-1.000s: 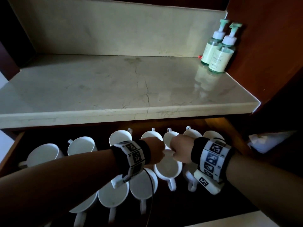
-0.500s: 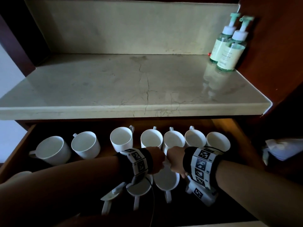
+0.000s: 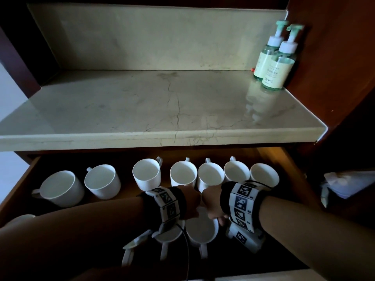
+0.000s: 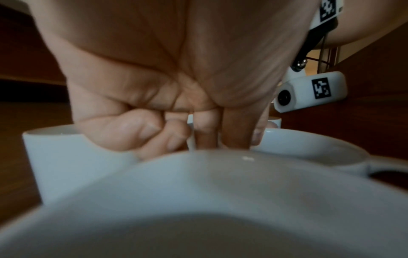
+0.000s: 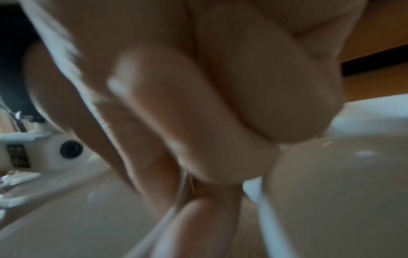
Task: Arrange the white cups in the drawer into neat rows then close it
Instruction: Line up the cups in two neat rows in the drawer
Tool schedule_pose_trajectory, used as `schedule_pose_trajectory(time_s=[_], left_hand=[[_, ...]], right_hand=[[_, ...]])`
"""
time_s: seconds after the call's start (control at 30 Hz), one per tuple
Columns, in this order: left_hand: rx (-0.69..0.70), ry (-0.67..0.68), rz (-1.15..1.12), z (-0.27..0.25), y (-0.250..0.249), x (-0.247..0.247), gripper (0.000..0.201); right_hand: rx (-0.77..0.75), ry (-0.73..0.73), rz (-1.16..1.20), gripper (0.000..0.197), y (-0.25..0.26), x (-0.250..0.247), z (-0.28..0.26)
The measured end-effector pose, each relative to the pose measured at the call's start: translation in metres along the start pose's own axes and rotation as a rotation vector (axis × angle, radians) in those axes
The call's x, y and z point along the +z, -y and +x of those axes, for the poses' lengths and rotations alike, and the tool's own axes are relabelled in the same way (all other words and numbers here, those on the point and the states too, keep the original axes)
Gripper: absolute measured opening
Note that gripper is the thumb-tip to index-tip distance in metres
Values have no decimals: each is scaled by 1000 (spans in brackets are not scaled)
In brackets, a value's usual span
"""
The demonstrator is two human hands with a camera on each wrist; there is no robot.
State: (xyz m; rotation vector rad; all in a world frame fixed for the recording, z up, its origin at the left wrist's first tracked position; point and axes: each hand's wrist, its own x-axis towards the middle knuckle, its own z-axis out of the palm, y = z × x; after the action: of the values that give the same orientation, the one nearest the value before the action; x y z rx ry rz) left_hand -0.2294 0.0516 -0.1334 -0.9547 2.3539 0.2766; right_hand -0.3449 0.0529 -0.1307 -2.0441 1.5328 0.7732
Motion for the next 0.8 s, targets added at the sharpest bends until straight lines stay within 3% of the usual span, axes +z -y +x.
schedule_pose_trajectory(time_s=[0.2, 0.33, 0.47, 0.67, 0.8], left_hand=[[-75, -136, -79, 4, -3, -17, 54], [-59, -121, -177, 8, -22, -35, 52], [-31, -91, -182, 16, -42, -39, 48], [-54, -120, -152, 35, -52, -42, 46], [-23, -119, -86, 47, -52, -38, 44]], right_hand=[[74, -64, -128, 30, -50, -28, -24], [203, 39, -235, 34, -84, -15, -32], [171, 66, -114, 27, -85, 1, -29], [78, -19, -251, 35, -83, 6, -26], [-39, -123, -268, 13, -84, 9, -28]])
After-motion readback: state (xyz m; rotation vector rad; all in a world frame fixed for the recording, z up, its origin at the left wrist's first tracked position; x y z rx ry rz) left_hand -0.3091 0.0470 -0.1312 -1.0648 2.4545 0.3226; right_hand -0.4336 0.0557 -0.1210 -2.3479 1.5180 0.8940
